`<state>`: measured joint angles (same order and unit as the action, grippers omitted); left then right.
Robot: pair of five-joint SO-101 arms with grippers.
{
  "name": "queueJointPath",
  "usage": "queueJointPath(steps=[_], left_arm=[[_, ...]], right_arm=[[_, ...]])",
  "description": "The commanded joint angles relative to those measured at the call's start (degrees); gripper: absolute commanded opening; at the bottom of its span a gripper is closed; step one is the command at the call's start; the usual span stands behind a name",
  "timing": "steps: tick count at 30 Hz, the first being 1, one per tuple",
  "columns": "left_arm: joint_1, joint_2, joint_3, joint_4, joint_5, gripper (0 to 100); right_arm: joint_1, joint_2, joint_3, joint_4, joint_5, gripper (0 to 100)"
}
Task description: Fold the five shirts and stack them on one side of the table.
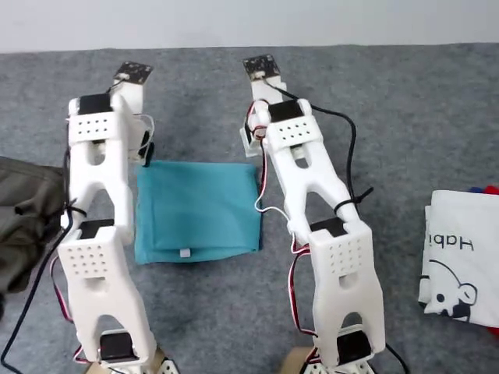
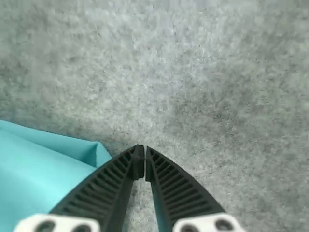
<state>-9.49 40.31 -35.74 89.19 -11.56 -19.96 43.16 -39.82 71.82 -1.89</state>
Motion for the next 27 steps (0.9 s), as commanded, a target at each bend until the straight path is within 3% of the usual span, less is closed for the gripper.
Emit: queueJointPath(steps=[1, 11, 15, 23, 27], left_arm=[[1.14, -1.32, -2.77, 1.32, 0.18, 14], [-0.18, -1.23, -17.27, 11.34, 0.18, 15], [-2.64, -3.87, -20.0, 11.52, 0.44, 15], [-3.78, -22.86, 1.1, 11.52, 0.18, 8], [-6.15, -31.47, 12.53, 11.25, 0.35, 4]], right_arm=[[-0.75, -6.11, -3.16, 0.84, 0.53, 0.9], [-2.77, -11.38, -3.16, 9.27, 0.26, 0.9], [-3.3, -14.73, -3.16, 16.84, 0.0, 0.9], [-3.21, -20.18, -2.99, 30.9, -7.38, 0.9], [-2.59, -22.11, 1.14, 31.08, -7.56, 0.9]])
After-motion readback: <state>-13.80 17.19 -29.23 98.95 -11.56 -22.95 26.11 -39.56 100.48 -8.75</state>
